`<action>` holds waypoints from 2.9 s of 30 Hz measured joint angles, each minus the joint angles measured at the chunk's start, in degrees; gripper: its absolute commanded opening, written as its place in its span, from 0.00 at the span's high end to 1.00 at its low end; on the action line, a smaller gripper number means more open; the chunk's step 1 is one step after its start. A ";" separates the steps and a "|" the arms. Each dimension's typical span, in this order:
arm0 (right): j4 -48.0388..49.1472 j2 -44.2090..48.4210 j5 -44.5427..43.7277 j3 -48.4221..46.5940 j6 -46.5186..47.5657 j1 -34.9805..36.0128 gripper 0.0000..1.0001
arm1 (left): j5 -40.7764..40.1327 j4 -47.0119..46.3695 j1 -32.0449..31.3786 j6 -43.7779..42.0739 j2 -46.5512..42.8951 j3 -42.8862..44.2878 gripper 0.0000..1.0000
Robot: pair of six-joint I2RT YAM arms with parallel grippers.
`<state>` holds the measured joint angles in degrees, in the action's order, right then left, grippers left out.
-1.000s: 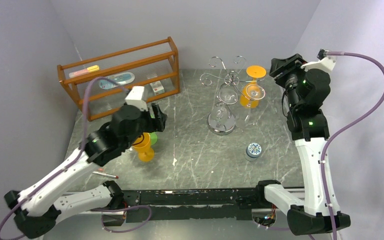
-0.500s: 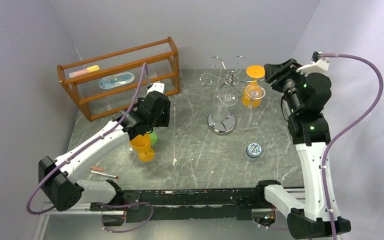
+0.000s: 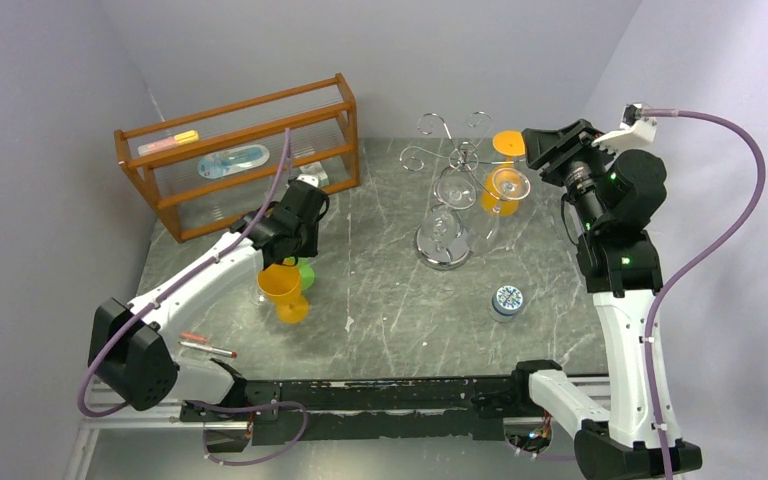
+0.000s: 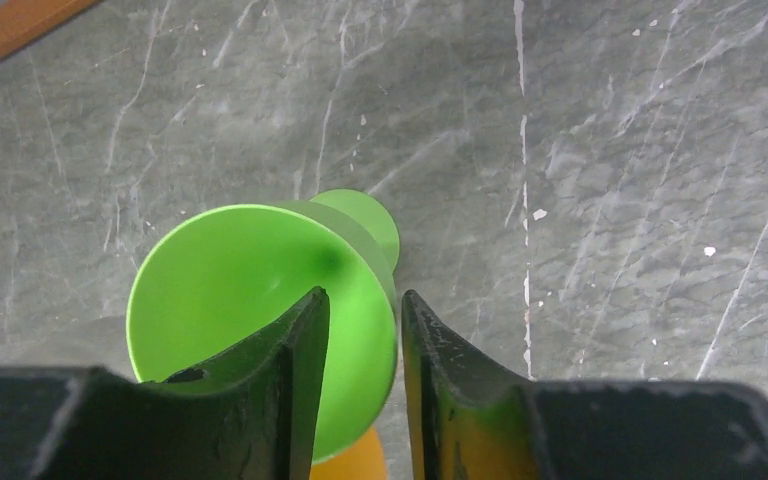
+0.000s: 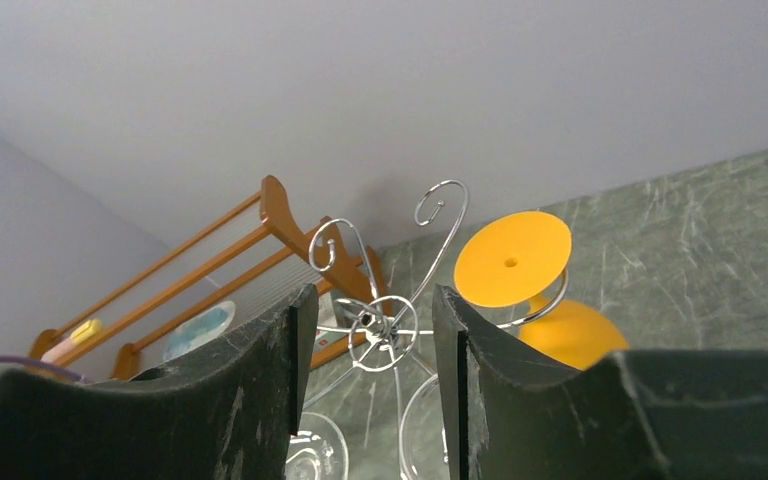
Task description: Place the wine glass upside down on the wine glass rack
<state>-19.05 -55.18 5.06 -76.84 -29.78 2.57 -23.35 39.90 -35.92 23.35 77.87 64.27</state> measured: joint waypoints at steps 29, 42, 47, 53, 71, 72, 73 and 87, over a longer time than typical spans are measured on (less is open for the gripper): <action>10.08 -3.43 19.23 4.61 -9.68 -0.04 0.29 | 15.89 -10.71 3.10 -1.60 -25.75 5.14 0.95; 15.21 -10.64 18.64 0.79 -14.78 16.06 0.34 | 14.56 -30.45 3.10 4.17 -37.35 -2.40 0.95; 18.32 -13.86 11.52 0.28 -15.30 29.05 0.37 | 14.29 -37.79 3.10 6.01 -39.47 -5.62 0.95; 26.93 -13.97 -0.55 3.04 -16.44 42.56 0.36 | 11.19 -45.88 3.10 8.22 -43.28 -12.26 0.95; 45.68 -23.50 -24.35 6.84 -33.99 61.22 0.54 | 12.11 -61.81 3.10 13.77 -47.82 -19.43 0.95; 47.10 -24.13 -24.90 6.88 -34.80 61.29 0.54 | 12.61 -62.25 3.10 13.99 -47.71 -19.45 0.95; 48.54 -24.61 -25.44 6.88 -35.58 61.31 0.54 | 13.18 -62.73 3.10 14.19 -47.58 -19.45 0.95; 56.00 -28.15 -30.64 2.62 -37.94 61.55 0.51 | 17.57 -66.07 3.10 16.50 -46.29 -19.82 0.95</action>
<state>36.95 -83.33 -25.58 -74.22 -67.72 64.12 -5.78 -26.17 -32.82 39.86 31.57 44.45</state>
